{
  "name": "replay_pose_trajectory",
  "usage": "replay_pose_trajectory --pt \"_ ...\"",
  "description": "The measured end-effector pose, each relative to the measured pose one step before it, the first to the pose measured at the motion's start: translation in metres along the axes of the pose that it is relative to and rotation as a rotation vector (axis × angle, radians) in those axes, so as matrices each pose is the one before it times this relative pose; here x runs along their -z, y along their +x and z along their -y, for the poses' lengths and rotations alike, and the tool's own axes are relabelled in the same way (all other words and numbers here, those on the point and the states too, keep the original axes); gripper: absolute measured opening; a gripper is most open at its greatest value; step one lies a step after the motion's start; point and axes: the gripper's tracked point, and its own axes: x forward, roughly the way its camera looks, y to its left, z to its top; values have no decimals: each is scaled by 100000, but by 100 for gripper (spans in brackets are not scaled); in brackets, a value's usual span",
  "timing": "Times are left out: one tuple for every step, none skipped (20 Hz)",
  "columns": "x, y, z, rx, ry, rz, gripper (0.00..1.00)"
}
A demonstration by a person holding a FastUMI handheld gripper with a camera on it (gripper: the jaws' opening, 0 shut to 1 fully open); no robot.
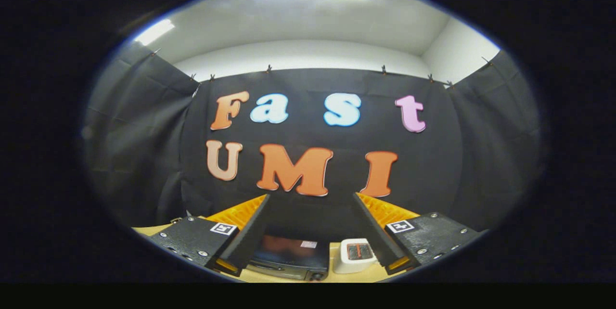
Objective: Open the toaster oven, put the food inside, and close the toaster oven door.
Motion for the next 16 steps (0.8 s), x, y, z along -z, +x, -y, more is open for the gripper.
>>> replay_pose_trajectory --pt "-457 -95 568 1191 7 1048 97" --pt "-207 31 554 1327 264 -240 97" --pt "7 -68 340 965 165 -106 97" --pt "-293 -51 365 467 772 684 97" --pt "-380 -51 174 -136 959 1015 97" --pt "-269 -125 79 -205 1345 493 97" --pt "14 -104 331 99 969 76 97" --pt "77 -30 275 306 925 -92 97" --pt "-2 8 271 517 853 -254 97" --pt "21 -89 160 -187 573 -648 97" --pt "101 -4 124 -14 471 -646 97" --pt "-9 -116 31 -408 120 -197 97" --pt "-1 -12 107 145 12 -328 97" --pt "-2 -26 159 -56 -26 -73 97" --pt "16 48 13 -48 13 -59 97" --pt "-7 -81 105 21 212 80 97"
